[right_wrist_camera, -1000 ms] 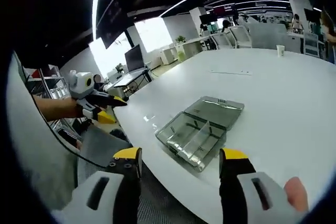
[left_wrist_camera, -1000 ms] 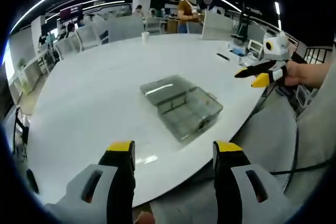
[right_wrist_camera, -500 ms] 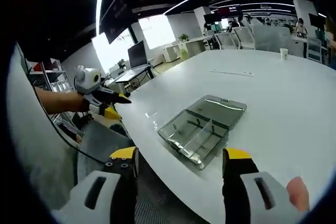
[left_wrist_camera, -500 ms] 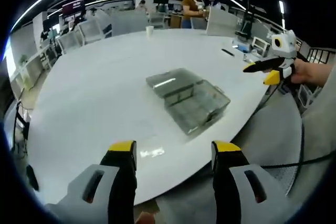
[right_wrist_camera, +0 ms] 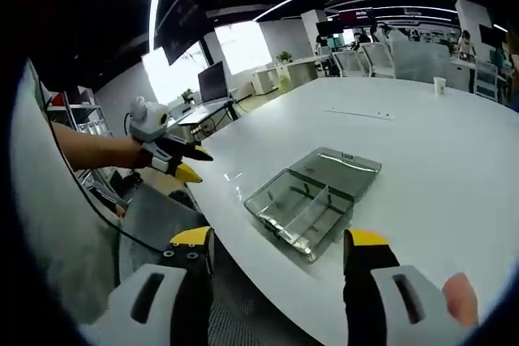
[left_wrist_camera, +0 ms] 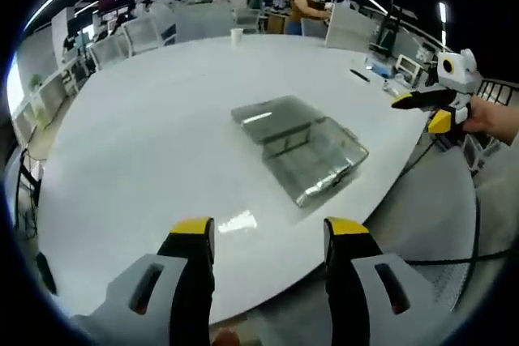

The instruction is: Insert the divider into the dual guide fixture by aligning both edges with the guide slots and pushing it downward to the bottom, including one-sided entry, uneven engagement, binding, and posture correction.

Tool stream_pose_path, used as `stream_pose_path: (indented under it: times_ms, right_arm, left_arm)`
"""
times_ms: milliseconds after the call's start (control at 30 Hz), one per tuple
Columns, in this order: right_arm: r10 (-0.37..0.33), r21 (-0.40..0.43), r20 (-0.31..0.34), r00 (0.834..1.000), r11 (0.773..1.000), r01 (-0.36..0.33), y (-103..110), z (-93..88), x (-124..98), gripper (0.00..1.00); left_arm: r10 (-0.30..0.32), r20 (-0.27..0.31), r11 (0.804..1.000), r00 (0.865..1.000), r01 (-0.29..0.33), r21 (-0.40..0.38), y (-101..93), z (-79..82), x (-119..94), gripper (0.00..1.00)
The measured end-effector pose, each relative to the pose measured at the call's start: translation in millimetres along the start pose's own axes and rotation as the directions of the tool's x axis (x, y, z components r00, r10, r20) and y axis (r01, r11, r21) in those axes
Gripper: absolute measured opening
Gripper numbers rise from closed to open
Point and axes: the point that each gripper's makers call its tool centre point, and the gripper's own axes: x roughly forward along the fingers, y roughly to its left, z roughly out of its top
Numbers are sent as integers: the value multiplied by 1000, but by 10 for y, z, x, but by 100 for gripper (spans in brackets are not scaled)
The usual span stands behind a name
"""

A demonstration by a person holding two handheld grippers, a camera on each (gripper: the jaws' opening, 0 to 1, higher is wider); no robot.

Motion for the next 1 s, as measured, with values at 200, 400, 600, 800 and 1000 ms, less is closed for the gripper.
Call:
stream_pose_path:
  times_ms: [200, 400, 600, 800, 1000]
  right_arm:
    - [-6, -8, -9, 1000, 1000, 6, 10, -14, 5, 62]
    - [-14, -21, -15, 1000, 1000, 14, 20, -7, 8, 62]
    - [-18, -30, -19, 1000, 999, 18, 19, -2, 9, 61]
    - [-23, -27, -17, 1000, 999, 22, 8, 15, 15, 61]
    - [-28, -30, -20, 999, 999, 28, 7, 20, 16, 60]
  left_arm:
    - [7, -33, 1000, 999, -7, -1, 60, -22, 126, 51]
    - [22, -56, 1000, 998, -23, -13, 127, -15, 261, 50]
    - [38, -88, 999, 995, -40, -22, 195, -55, 413, 48]
    - [55, -118, 997, 991, -61, -46, 257, -120, 529, 46]
    - [76, -157, 995, 985, -86, -55, 294, -210, 657, 44]
